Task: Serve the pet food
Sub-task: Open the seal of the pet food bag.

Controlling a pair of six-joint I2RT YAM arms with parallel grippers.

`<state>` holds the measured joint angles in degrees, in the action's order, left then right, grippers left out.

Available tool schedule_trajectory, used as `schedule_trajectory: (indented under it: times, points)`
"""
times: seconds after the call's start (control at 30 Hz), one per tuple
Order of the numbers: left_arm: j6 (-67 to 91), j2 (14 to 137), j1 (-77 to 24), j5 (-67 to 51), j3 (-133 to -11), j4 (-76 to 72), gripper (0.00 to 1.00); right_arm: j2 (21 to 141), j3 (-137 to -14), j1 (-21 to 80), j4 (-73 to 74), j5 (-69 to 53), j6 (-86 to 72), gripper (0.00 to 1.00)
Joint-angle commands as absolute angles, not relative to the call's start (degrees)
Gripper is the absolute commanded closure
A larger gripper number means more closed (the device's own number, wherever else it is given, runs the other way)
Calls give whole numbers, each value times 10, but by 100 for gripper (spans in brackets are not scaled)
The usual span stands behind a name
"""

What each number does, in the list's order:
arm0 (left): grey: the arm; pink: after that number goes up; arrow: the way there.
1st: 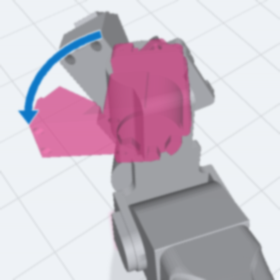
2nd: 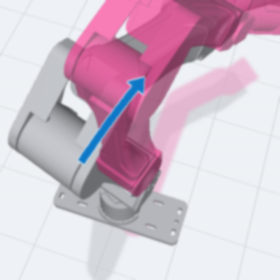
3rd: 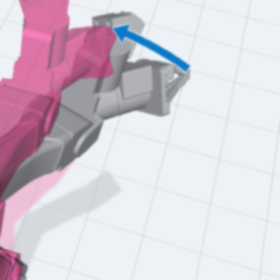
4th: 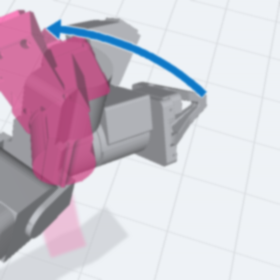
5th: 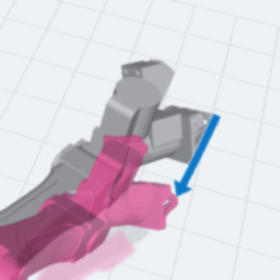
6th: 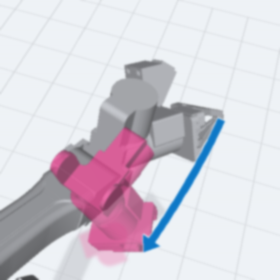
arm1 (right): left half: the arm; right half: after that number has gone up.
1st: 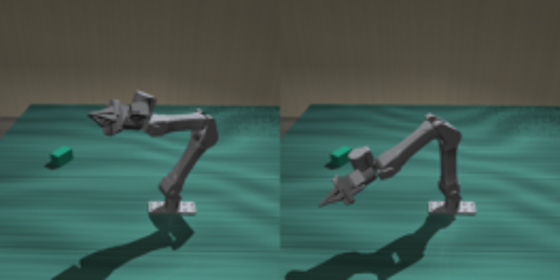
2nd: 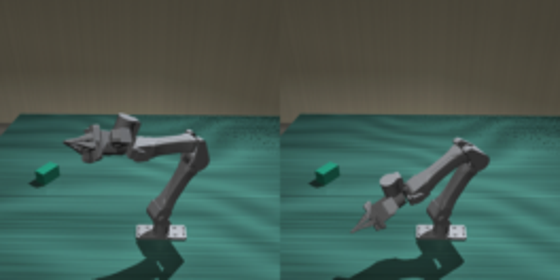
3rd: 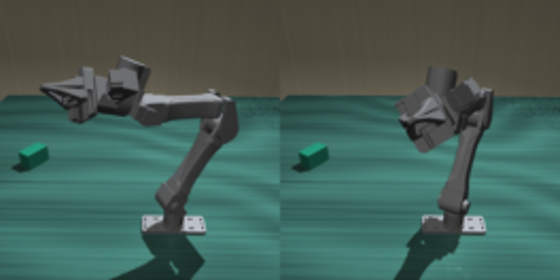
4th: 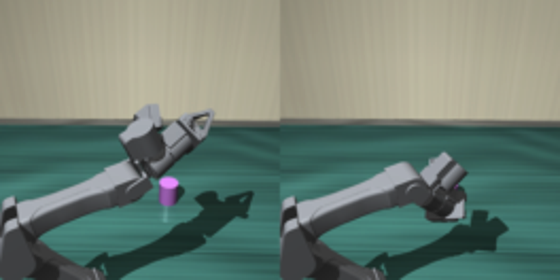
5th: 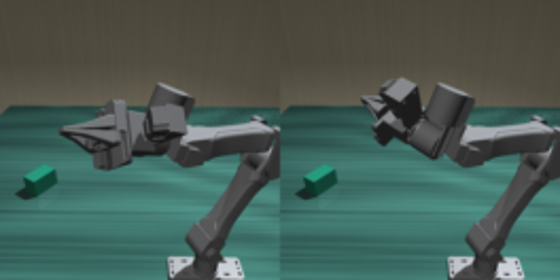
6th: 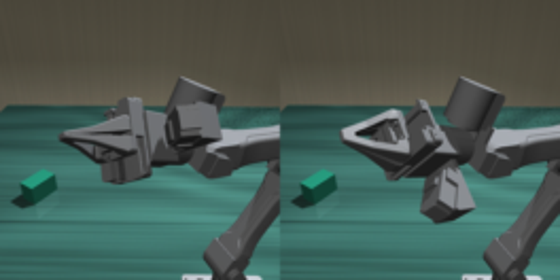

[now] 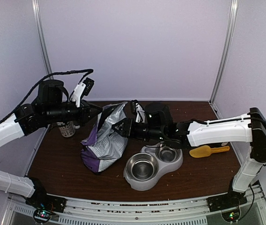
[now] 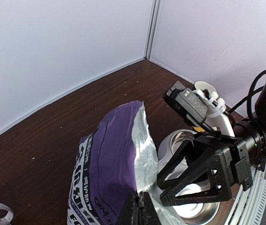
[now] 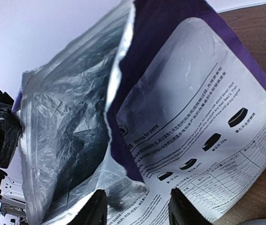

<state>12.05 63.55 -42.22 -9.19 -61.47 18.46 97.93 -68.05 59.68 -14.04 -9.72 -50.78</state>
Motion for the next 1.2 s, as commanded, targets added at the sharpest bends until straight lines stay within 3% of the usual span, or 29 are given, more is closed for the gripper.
schedule_trajectory:
  times: [0.0,0.23,0.4,0.73,1.03,1.17]
  points:
    - [107,624,-421,-87,-612,137,100,1000,-702,591,-185,-117,-529,60]
    - [105,623,-421,-86,-613,140,100,1012,-715,588,-189,-115,-529,59]
    - [105,622,-421,-86,-613,141,100,1024,-717,583,-209,-123,-542,67]
    - [101,625,-421,-46,-624,154,100,997,-710,582,-212,-119,-552,100]
    - [93,653,-407,196,-736,241,100,915,-830,578,-17,-47,-447,100]
    - [91,662,-402,246,-769,251,100,910,-869,574,33,-40,-425,100]
